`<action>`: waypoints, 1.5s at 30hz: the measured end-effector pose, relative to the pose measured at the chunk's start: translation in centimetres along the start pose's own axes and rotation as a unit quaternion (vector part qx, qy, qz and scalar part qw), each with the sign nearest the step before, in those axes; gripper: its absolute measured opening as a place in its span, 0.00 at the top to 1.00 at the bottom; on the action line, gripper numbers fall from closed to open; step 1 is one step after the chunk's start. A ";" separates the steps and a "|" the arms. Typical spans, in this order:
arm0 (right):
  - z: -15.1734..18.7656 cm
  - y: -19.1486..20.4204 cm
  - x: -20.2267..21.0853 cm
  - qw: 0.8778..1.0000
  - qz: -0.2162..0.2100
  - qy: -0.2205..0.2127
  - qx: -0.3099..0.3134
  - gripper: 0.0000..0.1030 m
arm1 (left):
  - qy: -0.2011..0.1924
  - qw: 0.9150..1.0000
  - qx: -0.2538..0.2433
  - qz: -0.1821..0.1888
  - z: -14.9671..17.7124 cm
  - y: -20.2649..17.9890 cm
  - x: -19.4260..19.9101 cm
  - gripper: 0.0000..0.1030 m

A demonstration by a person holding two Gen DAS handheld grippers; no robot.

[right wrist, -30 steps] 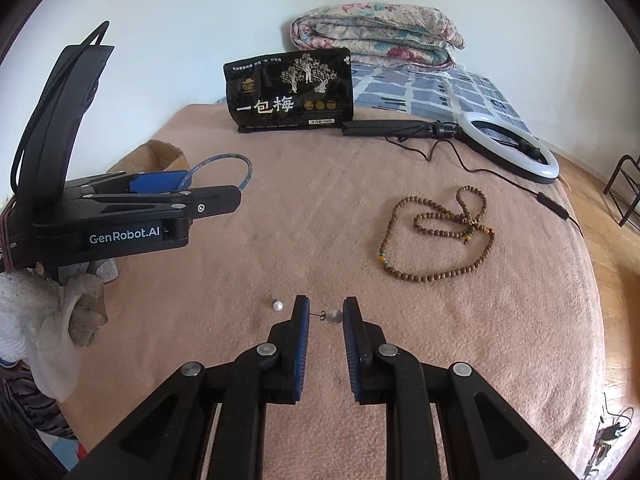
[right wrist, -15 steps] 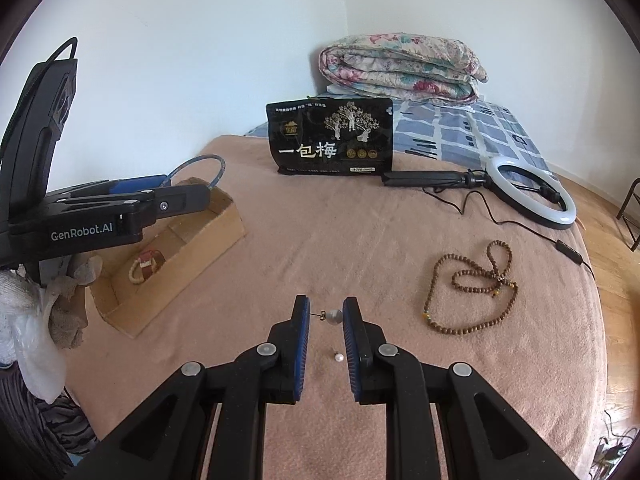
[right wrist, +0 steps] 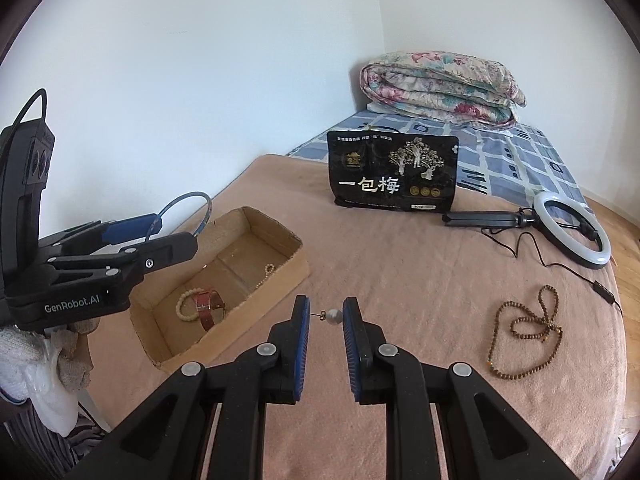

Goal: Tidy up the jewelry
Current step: 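Carry the bangle with the left tool while the right tool carries the earring to the box, then open the left tool dropping the bangle while the right tool releases the earring into the box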

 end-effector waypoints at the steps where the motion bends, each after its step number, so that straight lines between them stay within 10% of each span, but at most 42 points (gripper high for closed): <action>1: -0.2 0.5 -0.3 1.000 -0.002 0.001 0.002 0.85 | 0.001 1.000 0.002 -0.004 0.1 0.7 0.1 0.29; 18: -3.4 6.4 -7.1 0.999 -0.030 0.018 0.024 0.85 | 0.030 0.998 0.044 -0.046 3.9 11.1 0.0 0.29; 40: -4.7 9.3 -12.6 0.998 -0.046 0.043 0.030 0.84 | 0.057 0.995 0.067 -0.039 5.6 12.4 -1.8 0.29; 45: -5.1 9.1 -12.4 0.999 -0.036 0.032 0.020 0.48 | 0.061 0.995 0.066 -0.041 5.7 12.3 -2.0 0.24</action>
Point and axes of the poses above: each gripper's, at about its wrist camera, not at the fingertips, and x roughly against the way its jaws point, y to its left, z to its underside, the point moved 8 cm from there along -x, roughly the way its jaws point, and after that the axes turned 2 degrees about y, right-handed, at the moved point
